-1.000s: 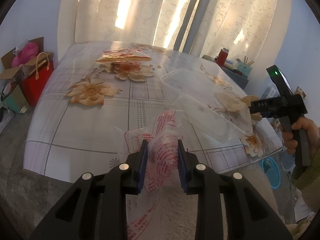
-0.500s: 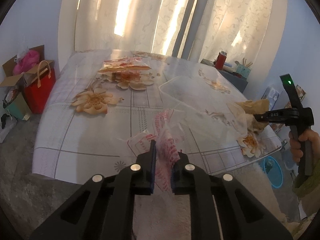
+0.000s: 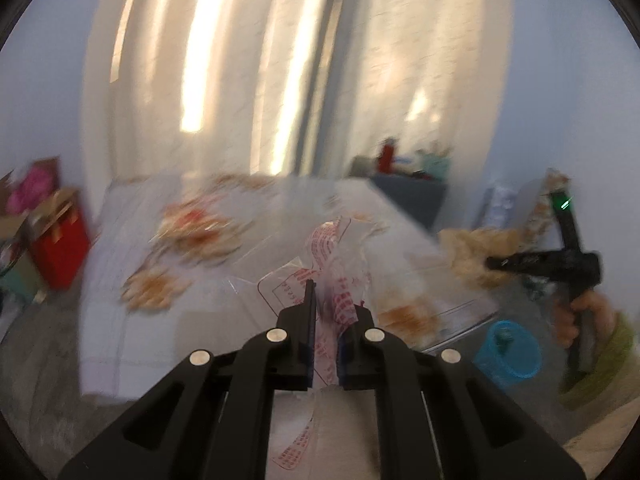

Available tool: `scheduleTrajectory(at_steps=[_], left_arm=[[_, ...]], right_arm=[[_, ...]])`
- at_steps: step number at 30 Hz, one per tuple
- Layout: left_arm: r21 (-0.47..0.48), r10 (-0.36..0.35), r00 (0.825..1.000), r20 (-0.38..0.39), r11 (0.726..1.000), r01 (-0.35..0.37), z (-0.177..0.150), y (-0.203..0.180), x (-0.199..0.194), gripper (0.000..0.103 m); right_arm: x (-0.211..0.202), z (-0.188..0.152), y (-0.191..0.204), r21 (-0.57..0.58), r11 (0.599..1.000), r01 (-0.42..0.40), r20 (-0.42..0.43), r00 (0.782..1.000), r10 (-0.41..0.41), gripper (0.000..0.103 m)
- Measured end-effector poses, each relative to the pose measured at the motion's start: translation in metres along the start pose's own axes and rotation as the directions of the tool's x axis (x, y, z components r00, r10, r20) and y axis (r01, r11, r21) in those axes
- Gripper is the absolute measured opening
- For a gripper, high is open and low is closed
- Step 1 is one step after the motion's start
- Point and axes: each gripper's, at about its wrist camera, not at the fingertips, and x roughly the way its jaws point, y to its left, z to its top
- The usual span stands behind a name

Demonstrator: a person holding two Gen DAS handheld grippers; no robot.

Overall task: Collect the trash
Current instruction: 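Carry both items over the wastebasket and open both grippers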

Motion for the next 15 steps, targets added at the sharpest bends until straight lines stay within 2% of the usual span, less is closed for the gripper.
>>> scheduleTrajectory(at_steps=[3, 5, 8, 9, 12, 14, 15], left_arm=[[0.05, -0.115, 0.993, -0.007, 0.992, 0.115, 0.019, -0.035, 0.01, 0.007], [0.088, -0.192, 0.981, -0.029, 0.977, 0.194, 0.03, -0.062, 0.023, 0.007], [0.135, -0.316, 0.944, -0.097, 0.935, 0.327, 0.044, -0.114, 0.05, 0.007], [0.151, -0.361, 0.922, -0.138, 0.913, 0.379, 0.048, -0.141, 0.065, 0.007], [0.168, -0.44, 0.868, -0.229, 0.861, 0.48, 0.053, -0.201, 0.102, 0.007], [0.163, -0.484, 0.826, -0.29, 0.825, 0.541, 0.053, -0.24, 0.127, 0.007], [0.156, -0.507, 0.799, -0.323, 0.804, 0.573, 0.051, -0.265, 0.143, 0.007]], right_arm=[[-0.016, -0.011, -0.026, 0.066, 0.998, 0.003, 0.03, 1.0, -0.005, 0.008], [-0.029, -0.023, -0.051, 0.124, 0.992, 0.012, 0.05, 0.999, -0.018, 0.008], [-0.043, -0.038, -0.095, 0.214, 0.976, 0.047, 0.07, 0.996, -0.063, 0.008], [-0.05, -0.045, -0.118, 0.256, 0.964, 0.07, 0.075, 0.993, -0.092, 0.008], [-0.066, -0.06, -0.168, 0.35, 0.929, 0.12, 0.081, 0.984, -0.158, 0.008], [-0.075, -0.073, -0.208, 0.416, 0.891, 0.183, 0.071, 0.97, -0.233, 0.008], [-0.079, -0.081, -0.232, 0.452, 0.864, 0.219, 0.06, 0.96, -0.275, 0.008]])
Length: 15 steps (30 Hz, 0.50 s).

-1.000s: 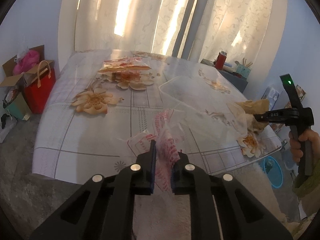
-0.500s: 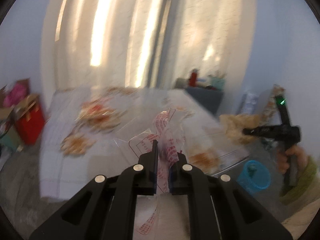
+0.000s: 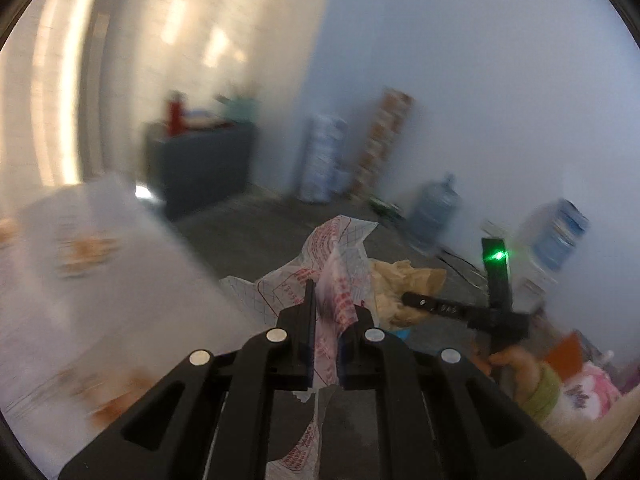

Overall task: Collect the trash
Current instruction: 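Carry both items over the wastebasket and open both grippers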

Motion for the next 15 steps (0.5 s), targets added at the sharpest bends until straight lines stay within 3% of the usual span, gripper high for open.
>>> scheduleTrajectory(at_steps=[5, 10, 13, 15], left_arm=[[0.017, -0.103, 0.981, -0.165, 0.994, 0.108, 0.022, -0.048, 0.124, 0.007], [-0.039, -0.185, 0.922, -0.339, 0.982, 0.183, 0.01, -0.078, 0.255, 0.007], [-0.114, -0.206, 0.879, -0.431, 0.978, 0.174, -0.006, -0.082, 0.333, 0.008], [-0.145, -0.206, 0.858, -0.47, 0.977, 0.155, -0.012, -0.084, 0.375, 0.008]], right_arm=[[0.026, 0.009, -0.088, 0.128, 0.979, 0.159, -0.016, 0.987, -0.158, 0.008], [0.073, 0.011, -0.149, 0.171, 0.944, 0.281, -0.104, 0.958, -0.266, 0.008], [0.105, 0.013, -0.166, 0.168, 0.934, 0.314, -0.159, 0.944, -0.289, 0.009], [0.124, 0.019, -0.177, 0.158, 0.931, 0.329, -0.185, 0.936, -0.299, 0.009]])
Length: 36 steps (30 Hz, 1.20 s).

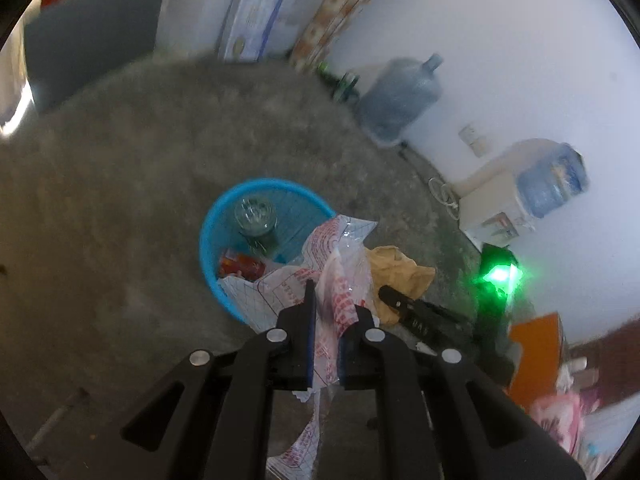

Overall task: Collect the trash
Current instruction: 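Carry both items over the wastebasket and open both grippers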

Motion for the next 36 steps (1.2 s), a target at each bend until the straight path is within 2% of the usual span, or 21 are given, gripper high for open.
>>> scheduleTrajectory(at_steps=[4, 7, 8, 10, 12, 16, 18, 24, 27, 31, 33, 36], left_arm=[[-0.043, 0.032, 0.998, -0.06, 0.998, -0.035, 0.023, 0.018, 0.053, 0.01], [-0.068, 0.081, 0.993, -0.084, 0.994, -0.087, 0.037, 0.03, 0.079, 0.025], [-0.073, 0.098, 0.991, -0.091, 0.992, -0.105, 0.042, 0.032, 0.088, 0.035], [-0.096, 0.09, 0.993, -0.082, 0.991, -0.097, 0.042, 0.041, 0.091, 0.048], [-0.113, 0.069, 0.996, -0.058, 0.991, -0.075, 0.043, 0.047, 0.091, 0.051], [-0.12, 0.041, 0.999, -0.034, 0.992, -0.045, 0.039, 0.05, 0.084, 0.054], [-0.133, 0.019, 1.0, -0.021, 0.991, -0.022, 0.039, 0.05, 0.079, 0.054], [-0.139, -0.027, 0.998, 0.049, 0.99, 0.034, 0.046, 0.038, 0.046, 0.055], [-0.117, -0.055, 0.994, 0.099, 0.991, 0.066, 0.045, 0.024, 0.015, 0.058], [-0.044, -0.011, 0.983, 0.182, 0.999, 0.02, 0.031, 0.001, -0.038, 0.07], [-0.01, -0.003, 0.974, 0.225, 1.0, 0.006, 0.014, -0.01, -0.071, 0.075], [0.034, 0.032, 0.974, 0.225, 0.999, -0.041, -0.015, -0.019, -0.107, 0.081]], right_arm=[[0.027, 0.01, 0.001, -0.003, 1.0, 0.024, -0.033, 0.999, -0.024, 0.01], [0.047, 0.019, 0.0, 0.001, 0.999, 0.053, -0.046, 0.998, -0.053, 0.016], [0.056, 0.022, 0.0, -0.003, 0.998, 0.056, -0.053, 0.997, -0.056, 0.02], [0.067, 0.026, 0.0, -0.006, 0.998, 0.059, -0.053, 0.997, -0.059, 0.032], [0.073, 0.028, 0.001, -0.022, 0.996, 0.085, -0.051, 0.995, -0.086, 0.042], [0.078, 0.031, 0.0, -0.046, 0.995, 0.091, -0.041, 0.995, -0.093, 0.049], [0.078, 0.031, -0.001, -0.048, 0.994, 0.094, -0.041, 0.995, -0.096, 0.058], [0.068, 0.031, -0.009, -0.042, 0.992, 0.12, -0.013, 0.993, -0.12, 0.061], [0.053, 0.029, -0.018, 0.003, 0.996, 0.093, 0.013, 0.996, -0.093, 0.061], [0.027, 0.02, -0.027, 0.032, 0.999, 0.043, 0.056, 0.997, -0.045, 0.061], [0.01, 0.009, -0.03, 0.051, 0.999, 0.001, 0.073, 0.997, -0.005, 0.065], [-0.015, -0.009, -0.031, 0.073, 0.995, -0.069, 0.083, 0.995, 0.063, 0.073]])
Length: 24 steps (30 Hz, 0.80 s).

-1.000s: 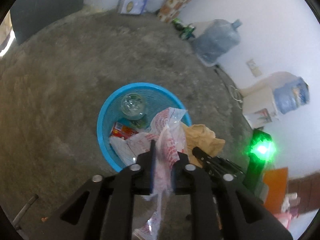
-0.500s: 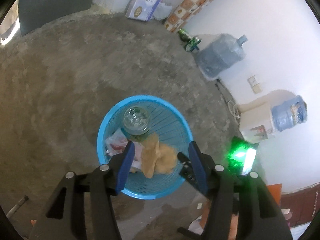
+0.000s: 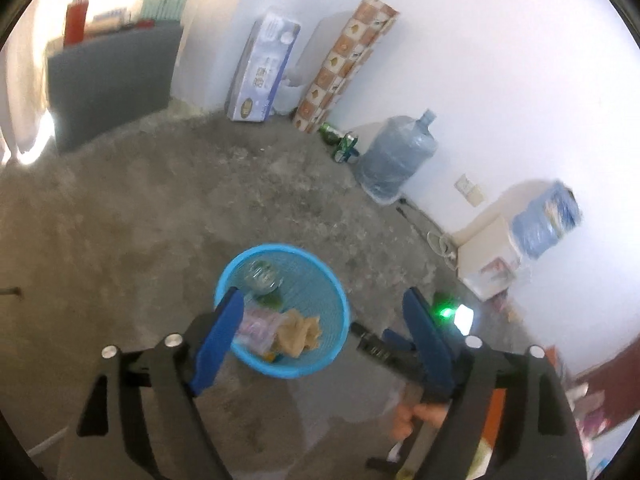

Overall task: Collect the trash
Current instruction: 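Carry both items over the wastebasket and open both grippers, then move both grippers back to the table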

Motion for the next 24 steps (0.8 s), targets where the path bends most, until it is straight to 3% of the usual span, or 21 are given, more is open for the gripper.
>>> scheduleTrajectory(at_steps=[2, 6, 13, 17, 20, 24], left_arm=[[0.006, 0.031, 0.999, -0.018, 1.0, -0.03, -0.019, 0.001, -0.029, 0.083], [-0.027, 0.02, 0.999, -0.031, 0.999, -0.021, -0.054, 0.016, -0.082, 0.086], [-0.001, 0.154, 0.986, 0.07, 0.988, -0.154, -0.106, 0.044, -0.185, 0.087], [-0.065, 0.224, 0.96, 0.166, 0.974, -0.216, -0.137, 0.07, -0.246, 0.089], [-0.12, 0.292, 0.938, 0.185, 0.954, -0.273, -0.158, 0.092, -0.273, 0.089], [-0.222, 0.382, 0.894, 0.234, 0.916, -0.334, -0.188, 0.12, -0.318, 0.089]], right_arm=[[-0.015, -0.011, 0.001, 0.014, 0.999, -0.042, -0.005, 0.999, 0.042, 0.077], [-0.044, -0.024, 0.012, 0.015, 0.995, -0.098, -0.021, 0.995, 0.098, 0.077], [-0.11, -0.024, 0.076, -0.076, 0.961, -0.266, 0.032, 0.962, 0.269, 0.083], [-0.13, -0.029, 0.128, -0.116, 0.904, -0.411, -0.026, 0.911, 0.411, 0.084], [-0.138, -0.037, 0.174, -0.193, 0.869, -0.457, -0.08, 0.89, 0.45, 0.084], [-0.149, -0.057, 0.248, -0.327, 0.794, -0.512, -0.172, 0.858, 0.483, 0.084]])
